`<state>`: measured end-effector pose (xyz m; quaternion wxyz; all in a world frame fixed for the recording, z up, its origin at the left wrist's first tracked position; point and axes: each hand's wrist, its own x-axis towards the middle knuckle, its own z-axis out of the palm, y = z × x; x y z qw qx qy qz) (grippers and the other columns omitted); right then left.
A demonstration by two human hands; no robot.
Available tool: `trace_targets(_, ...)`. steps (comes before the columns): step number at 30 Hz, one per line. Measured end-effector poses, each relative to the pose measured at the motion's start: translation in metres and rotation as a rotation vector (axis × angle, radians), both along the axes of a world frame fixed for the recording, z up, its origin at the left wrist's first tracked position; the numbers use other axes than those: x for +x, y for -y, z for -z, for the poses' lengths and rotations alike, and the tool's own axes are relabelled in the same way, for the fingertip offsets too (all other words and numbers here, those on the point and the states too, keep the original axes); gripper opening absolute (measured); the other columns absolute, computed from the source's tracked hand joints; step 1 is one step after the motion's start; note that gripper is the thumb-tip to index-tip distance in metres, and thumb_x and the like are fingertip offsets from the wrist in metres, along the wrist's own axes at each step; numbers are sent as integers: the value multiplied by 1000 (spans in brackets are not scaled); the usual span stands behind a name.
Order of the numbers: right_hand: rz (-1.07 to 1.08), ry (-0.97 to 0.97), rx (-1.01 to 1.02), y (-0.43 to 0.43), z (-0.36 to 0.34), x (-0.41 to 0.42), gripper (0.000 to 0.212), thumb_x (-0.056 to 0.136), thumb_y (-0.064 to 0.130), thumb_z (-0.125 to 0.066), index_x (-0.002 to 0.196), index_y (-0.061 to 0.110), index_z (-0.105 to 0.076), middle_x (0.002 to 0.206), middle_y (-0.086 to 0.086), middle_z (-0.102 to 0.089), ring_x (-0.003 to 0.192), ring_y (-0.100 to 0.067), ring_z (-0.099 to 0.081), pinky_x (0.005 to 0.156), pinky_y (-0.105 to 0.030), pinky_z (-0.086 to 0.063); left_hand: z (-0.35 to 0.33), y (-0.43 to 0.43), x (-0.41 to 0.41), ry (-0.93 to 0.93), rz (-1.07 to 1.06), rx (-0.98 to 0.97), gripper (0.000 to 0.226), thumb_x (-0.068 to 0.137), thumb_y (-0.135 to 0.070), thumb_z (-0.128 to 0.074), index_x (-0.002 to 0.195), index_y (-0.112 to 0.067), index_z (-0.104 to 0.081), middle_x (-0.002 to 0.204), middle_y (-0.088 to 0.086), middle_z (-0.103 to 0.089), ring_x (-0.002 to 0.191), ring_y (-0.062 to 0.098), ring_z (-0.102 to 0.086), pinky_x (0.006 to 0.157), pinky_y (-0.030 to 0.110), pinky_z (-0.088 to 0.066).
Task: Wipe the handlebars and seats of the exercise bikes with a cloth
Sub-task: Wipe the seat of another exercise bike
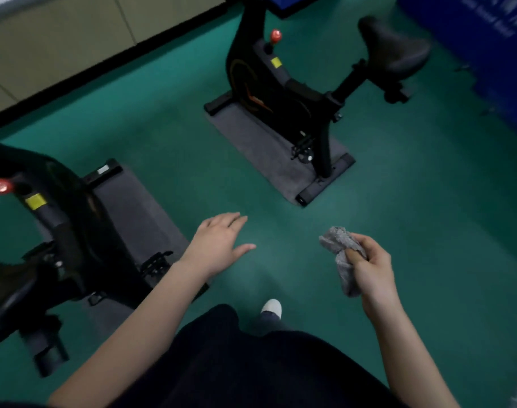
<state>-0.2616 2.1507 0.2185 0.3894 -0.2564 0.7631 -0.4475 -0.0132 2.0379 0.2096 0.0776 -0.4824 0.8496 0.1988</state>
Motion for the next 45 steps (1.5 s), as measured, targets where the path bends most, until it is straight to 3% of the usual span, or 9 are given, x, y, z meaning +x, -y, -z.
trace_targets(8, 91, 30, -4, 47, 4, -76, 32, 90, -4, -49, 95, 24, -63, 82, 4, -65, 67, -8, -56, 60, -16, -45, 6, 59, -85, 24, 22, 21, 74, 91, -61, -38, 150, -21, -18, 158, -1, -17, 144, 16, -17, 117, 37, -16)
trace_targets(16, 63, 13, 0, 164, 10, -136, 30, 90, -2, -50, 100, 22, -65, 90, 1, -68, 81, -14, -58, 77, -29, -44, 29, 165, -143, 105, 48, 109, 74, 90, -62, -38, 149, -20, -22, 155, 0, -24, 143, 15, -21, 116, 34, -18)
trace_targets(21, 96, -2, 18, 236, -2, -181, 32, 91, 1, -50, 92, 31, -64, 84, 5, -67, 74, -13, -58, 68, -27, -44, 27, 255, -196, 90, 64, 142, 74, 91, -62, -37, 149, -19, -22, 155, 1, -26, 142, 17, -23, 116, 35, -20)
trace_targets(25, 173, -35, -4, 273, -11, -220, 36, 91, 1, -51, 85, 34, -63, 75, 13, -66, 64, 1, -58, 60, -16, -46, 21, 321, -252, 59, 116, 92, 73, 91, -61, -37, 149, -19, -23, 154, 2, -27, 142, 17, -23, 114, 35, -21)
trace_targets(28, 180, -41, 16, 287, -13, -246, 36, 91, 0, -51, 86, 34, -63, 79, 11, -66, 67, 1, -58, 61, -16, -45, 17, 349, -293, 17, 139, 62, 73, 90, -62, -38, 148, -20, -24, 156, 0, -24, 144, 16, -18, 115, 35, -18)
trace_targets(31, 188, -38, -6, 296, -12, -277, 37, 90, -2, -52, 87, 33, -64, 84, 11, -67, 76, -5, -60, 66, -16, -45, 17, 360, -329, 15, 146, 70, 74, 90, -63, -37, 149, -20, -21, 157, -2, -18, 145, 15, -13, 117, 36, -15)
trace_targets(37, 145, -41, -61, 304, -14, -367, 36, 90, -1, -52, 88, 32, -66, 83, 12, -69, 74, 4, -60, 68, -16, -46, 23, 355, -402, 27, 64, 93, 79, 90, -64, -35, 151, -20, -11, 159, -2, -7, 146, 14, -5, 119, 37, -7)
trace_targets(42, 38, -25, -69, 300, -15, -463, 34, 90, -2, -52, 88, 28, -68, 83, 9, -69, 77, -5, -61, 69, -21, -48, 22, 336, -472, -36, -169, 46, 81, 88, -65, -37, 151, -19, -14, 158, 0, -14, 146, 17, -9, 119, 38, -13)
trace_targets(45, 17, -15, -101, 301, -17, -511, 34, 89, -4, -52, 88, 26, -68, 79, 8, -68, 69, -1, -59, 63, -13, -46, 22, 320, -510, -60, -271, -34, 85, 85, -68, -36, 151, -18, -14, 158, 1, -17, 146, 18, -10, 118, 39, -15)
